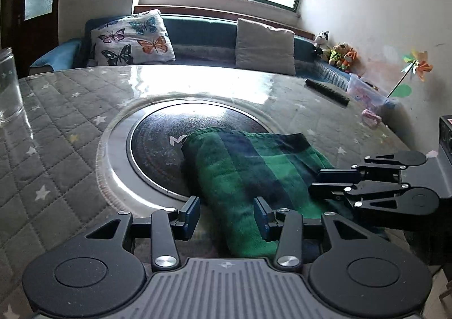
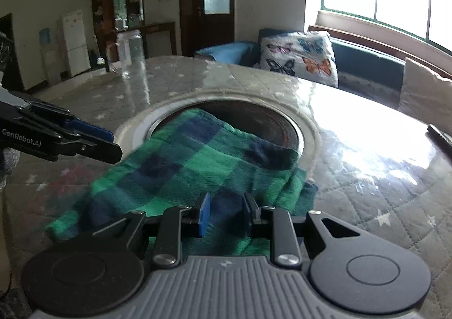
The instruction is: Fold clothes
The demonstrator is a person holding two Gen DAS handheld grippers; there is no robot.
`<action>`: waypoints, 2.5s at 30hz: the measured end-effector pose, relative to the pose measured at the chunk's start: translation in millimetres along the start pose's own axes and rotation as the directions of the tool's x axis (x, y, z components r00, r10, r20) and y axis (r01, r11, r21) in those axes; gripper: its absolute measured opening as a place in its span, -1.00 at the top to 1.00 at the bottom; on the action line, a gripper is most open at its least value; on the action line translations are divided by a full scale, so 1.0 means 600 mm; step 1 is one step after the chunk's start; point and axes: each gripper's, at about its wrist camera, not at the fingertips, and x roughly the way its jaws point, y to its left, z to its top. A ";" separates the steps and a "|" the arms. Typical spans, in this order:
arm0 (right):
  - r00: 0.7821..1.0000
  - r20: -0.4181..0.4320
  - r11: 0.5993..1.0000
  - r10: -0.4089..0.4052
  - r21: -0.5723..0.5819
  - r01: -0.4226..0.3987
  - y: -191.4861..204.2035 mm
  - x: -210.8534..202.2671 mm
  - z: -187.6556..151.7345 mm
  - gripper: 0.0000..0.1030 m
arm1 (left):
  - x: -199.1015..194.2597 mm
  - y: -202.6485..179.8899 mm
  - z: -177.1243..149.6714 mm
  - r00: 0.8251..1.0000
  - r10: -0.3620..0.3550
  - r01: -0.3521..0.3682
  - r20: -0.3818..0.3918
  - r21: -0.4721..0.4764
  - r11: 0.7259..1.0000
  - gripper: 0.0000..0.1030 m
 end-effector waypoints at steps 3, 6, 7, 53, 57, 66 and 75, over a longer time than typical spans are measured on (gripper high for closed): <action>1.000 -0.006 1.000 -0.013 0.019 0.013 -0.012 0.006 0.003 0.55 | 0.018 0.003 0.005 1.000 0.010 -0.010 -0.023 -0.006 1.000 0.14; 1.000 0.002 0.999 -0.020 0.029 0.020 -0.023 0.008 0.009 0.55 | 0.029 0.007 0.014 1.000 0.011 -0.012 -0.024 -0.017 1.000 0.14; 1.000 0.005 0.999 -0.018 0.034 0.018 -0.026 0.010 0.011 0.55 | 0.033 0.008 0.017 1.000 0.012 -0.012 -0.024 -0.020 1.000 0.14; 1.000 -0.004 0.897 -0.001 0.443 0.003 -0.073 -0.023 -0.053 0.59 | 0.031 0.009 -0.020 0.991 -0.102 0.078 -0.088 -0.239 0.968 0.10; 1.000 0.004 0.894 -0.006 0.448 0.004 -0.067 -0.033 -0.064 0.57 | 0.029 0.007 -0.025 0.989 -0.113 0.089 -0.093 -0.231 0.969 0.10; 1.000 0.018 0.905 -0.024 0.425 0.014 -0.058 -0.031 -0.062 0.43 | 0.028 -0.006 0.027 1.000 -0.025 0.025 0.006 -0.155 0.988 0.27; 0.998 0.044 0.951 -0.038 0.308 0.023 -0.034 -0.027 -0.068 -0.19 | 0.089 -0.020 0.062 0.999 -0.029 0.031 0.029 -0.073 0.997 0.36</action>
